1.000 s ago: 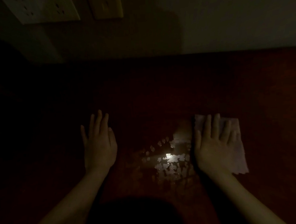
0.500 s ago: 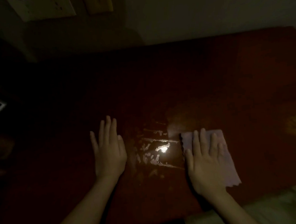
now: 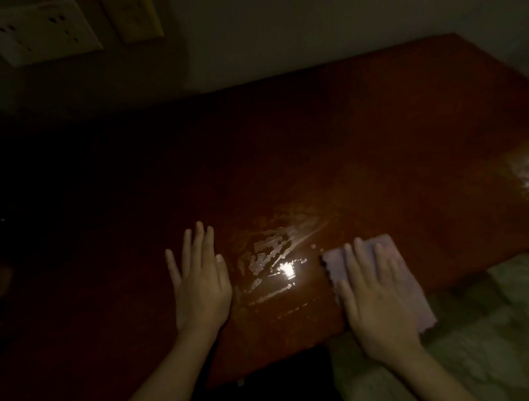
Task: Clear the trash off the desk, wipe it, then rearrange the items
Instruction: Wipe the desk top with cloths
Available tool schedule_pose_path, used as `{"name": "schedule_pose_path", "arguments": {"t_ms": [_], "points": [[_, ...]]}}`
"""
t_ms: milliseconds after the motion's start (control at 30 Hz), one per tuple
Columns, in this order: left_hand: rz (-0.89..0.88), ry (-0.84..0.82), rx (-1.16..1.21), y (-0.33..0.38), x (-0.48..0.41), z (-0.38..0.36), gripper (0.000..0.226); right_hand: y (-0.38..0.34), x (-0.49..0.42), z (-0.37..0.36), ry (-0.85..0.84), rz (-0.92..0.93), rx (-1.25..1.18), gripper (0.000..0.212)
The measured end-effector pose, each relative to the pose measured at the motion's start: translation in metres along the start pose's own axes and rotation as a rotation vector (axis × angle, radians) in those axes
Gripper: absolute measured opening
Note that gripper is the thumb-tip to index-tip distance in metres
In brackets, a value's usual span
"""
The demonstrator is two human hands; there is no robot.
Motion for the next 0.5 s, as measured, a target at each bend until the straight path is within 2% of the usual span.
{"name": "schedule_pose_path", "arguments": {"t_ms": [100, 233, 367, 500], "points": [[-0.035, -0.006, 0.022, 0.021, -0.011, -0.007, 0.060, 0.039, -0.016, 0.009, -0.028, -0.101, -0.005, 0.059], [-0.039, -0.014, 0.003, 0.053, -0.032, -0.021, 0.059, 0.029, -0.034, 0.007, -0.026, -0.136, -0.056, 0.065], [-0.065, -0.010, -0.017, 0.074, -0.064, -0.030, 0.060, 0.018, -0.068, 0.006, -0.030, 0.057, -0.015, 0.058], [-0.003, 0.027, -0.010, 0.089, -0.103, -0.038, 0.061, 0.017, -0.106, 0.009, -0.048, 0.287, 0.015, 0.057]]}}
Point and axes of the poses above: each hand's wrist, its own x-axis away from the middle knuckle, its own z-axis out of the back of the hand, y = z × x, the point moved 5 cm from there along -x, towards the middle knuckle, and after that the axes turned 5 degrees about -y, right-handed, at the moved point
